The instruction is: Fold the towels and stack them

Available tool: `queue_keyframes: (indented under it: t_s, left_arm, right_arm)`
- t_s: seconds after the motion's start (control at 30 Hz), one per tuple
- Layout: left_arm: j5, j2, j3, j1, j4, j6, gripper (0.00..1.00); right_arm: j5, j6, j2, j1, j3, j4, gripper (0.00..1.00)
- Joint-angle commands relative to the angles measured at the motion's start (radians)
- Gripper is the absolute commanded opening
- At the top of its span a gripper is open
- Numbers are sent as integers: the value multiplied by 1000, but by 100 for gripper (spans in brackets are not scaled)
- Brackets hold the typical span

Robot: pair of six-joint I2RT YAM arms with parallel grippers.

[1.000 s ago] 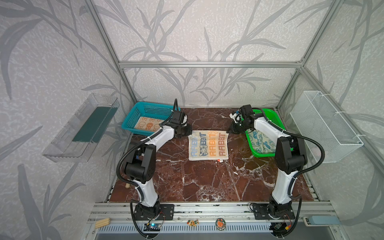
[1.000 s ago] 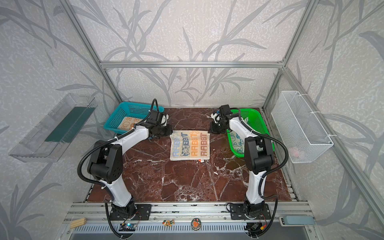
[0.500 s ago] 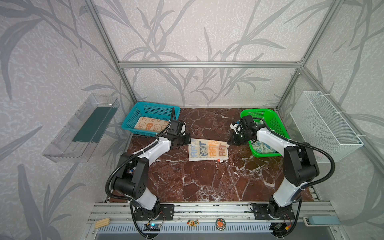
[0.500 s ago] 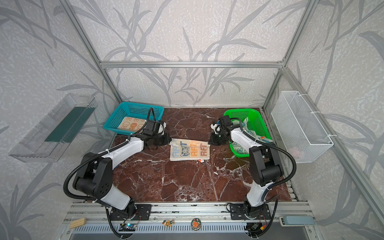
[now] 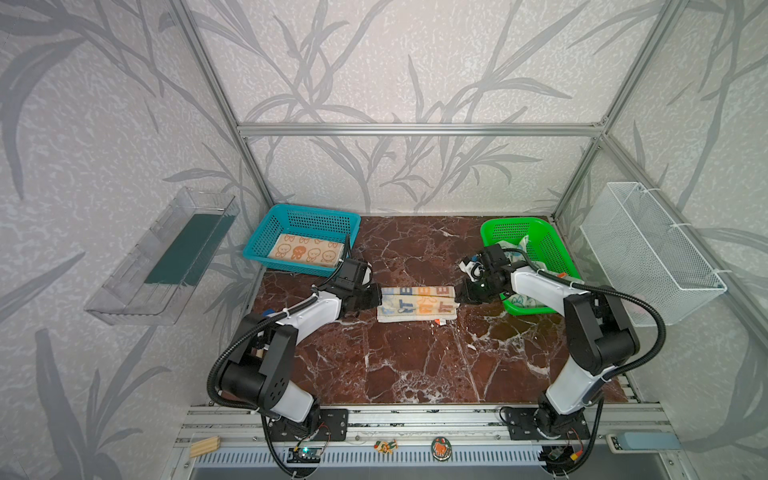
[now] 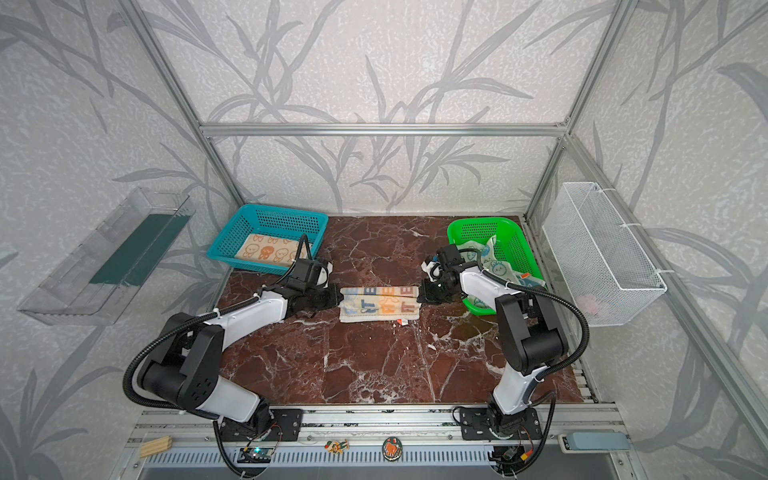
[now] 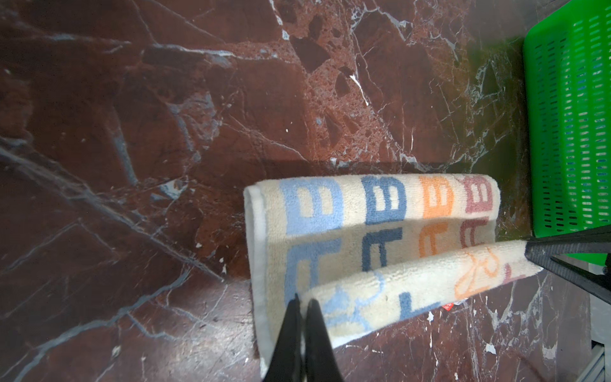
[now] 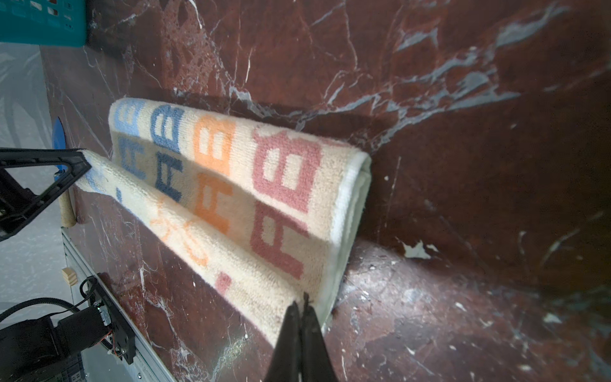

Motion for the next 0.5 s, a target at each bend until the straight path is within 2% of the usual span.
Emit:
queue_keyframes:
  t_s: [0.0,0.13,0.23,0.3,0.4,0.47]
  left_arm:
    - [-63,-17,-25,8,19,-15,0]
    - [-59,-7,-55,-3,50,-26,1]
    - [-55,1,-70,-12,66,-33,12]
    - [-54,3,-74,-20,68,-35,26]
    - [-52,-12,-71,-31,63,-42,40]
    - [-61,-39,-63,-40,48,-44,49]
  right_arm:
    - [62,7,-7,-4,-31,-3,0]
    - [63,10,10,1,-52,16,0]
    - [63,10,20,9,-58,23,2]
    - [61,10,25,14,-58,24,11]
    - [56,12,16,21,-52,23,28]
    - [54,12,-1,23,-42,13,36]
